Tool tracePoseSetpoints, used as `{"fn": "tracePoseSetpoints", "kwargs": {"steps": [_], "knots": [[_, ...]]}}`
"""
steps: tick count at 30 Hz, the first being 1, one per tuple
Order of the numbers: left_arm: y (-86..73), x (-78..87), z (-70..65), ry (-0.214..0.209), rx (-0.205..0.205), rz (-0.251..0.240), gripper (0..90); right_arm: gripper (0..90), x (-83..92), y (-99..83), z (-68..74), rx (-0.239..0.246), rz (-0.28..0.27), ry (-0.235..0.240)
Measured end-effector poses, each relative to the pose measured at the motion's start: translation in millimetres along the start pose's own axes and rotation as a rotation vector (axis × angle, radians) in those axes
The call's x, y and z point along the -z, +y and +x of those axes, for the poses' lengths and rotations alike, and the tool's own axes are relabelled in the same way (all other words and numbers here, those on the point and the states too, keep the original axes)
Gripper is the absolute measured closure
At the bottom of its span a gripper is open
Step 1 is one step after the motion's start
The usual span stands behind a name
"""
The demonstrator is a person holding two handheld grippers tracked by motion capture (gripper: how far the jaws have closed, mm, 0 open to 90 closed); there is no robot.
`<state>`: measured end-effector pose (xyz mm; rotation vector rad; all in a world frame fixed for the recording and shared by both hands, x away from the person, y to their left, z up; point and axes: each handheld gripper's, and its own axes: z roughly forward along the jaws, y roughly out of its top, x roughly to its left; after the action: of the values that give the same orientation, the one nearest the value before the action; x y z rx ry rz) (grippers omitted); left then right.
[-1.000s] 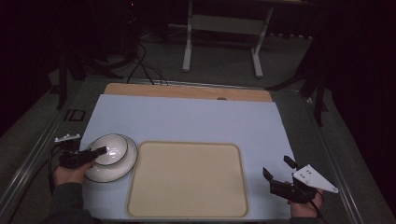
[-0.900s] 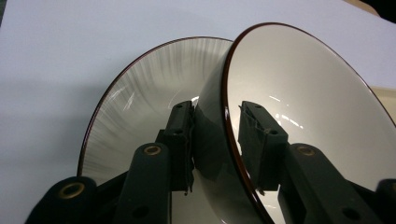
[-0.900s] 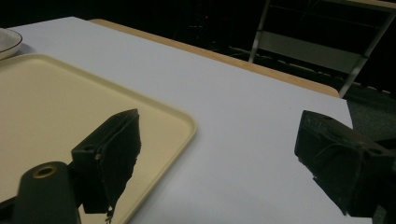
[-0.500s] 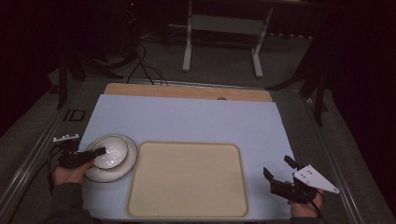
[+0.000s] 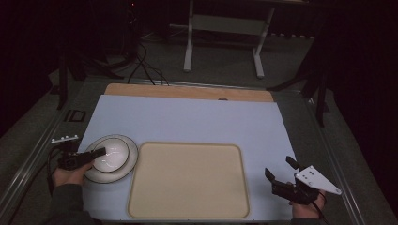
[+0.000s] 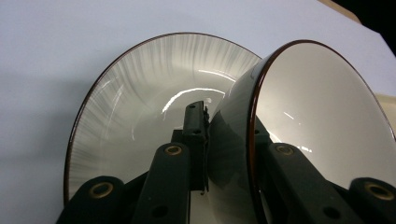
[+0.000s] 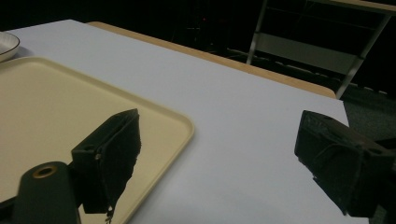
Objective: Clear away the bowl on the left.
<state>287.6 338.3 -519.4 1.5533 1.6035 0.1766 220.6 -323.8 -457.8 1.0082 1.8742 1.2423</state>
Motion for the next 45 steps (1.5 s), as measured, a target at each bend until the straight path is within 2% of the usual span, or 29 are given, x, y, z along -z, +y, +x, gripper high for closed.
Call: {"fn": "tracePoseSetpoints", "kwargs": {"steps": [12, 21, 29, 40, 42, 45], "knots": [[0.2, 1.1, -2.4, 0.015, -0.009, -0.001, 78.5, 14.1, 0.3, 0.0, -0.2, -0.004, -0.004, -0.004], [1.2, 6.7, -5.8, 0.001, 0.004, -0.039, 78.4, 14.1, 0.2, -0.1, -0.7, -0.003, -0.006, -0.005], [3.4, 12.6, -12.7, -0.013, -0.001, -0.079, 78.3, 14.1, 0.4, -0.1, -0.7, -0.004, -0.005, -0.006], [10.0, 22.6, -36.9, -0.052, -0.054, -0.142, 77.9, 14.1, 0.8, -0.1, -1.0, -0.004, -0.007, -0.009], [10.0, 22.6, -36.9, -0.052, -0.054, -0.142, 77.8, 14.1, 1.0, -0.1, -0.9, -0.006, -0.006, -0.009], [12.1, 26.9, -44.5, -0.068, -0.058, -0.171, 77.8, 14.1, 0.9, -0.1, -0.9, -0.006, -0.006, -0.009]]}}
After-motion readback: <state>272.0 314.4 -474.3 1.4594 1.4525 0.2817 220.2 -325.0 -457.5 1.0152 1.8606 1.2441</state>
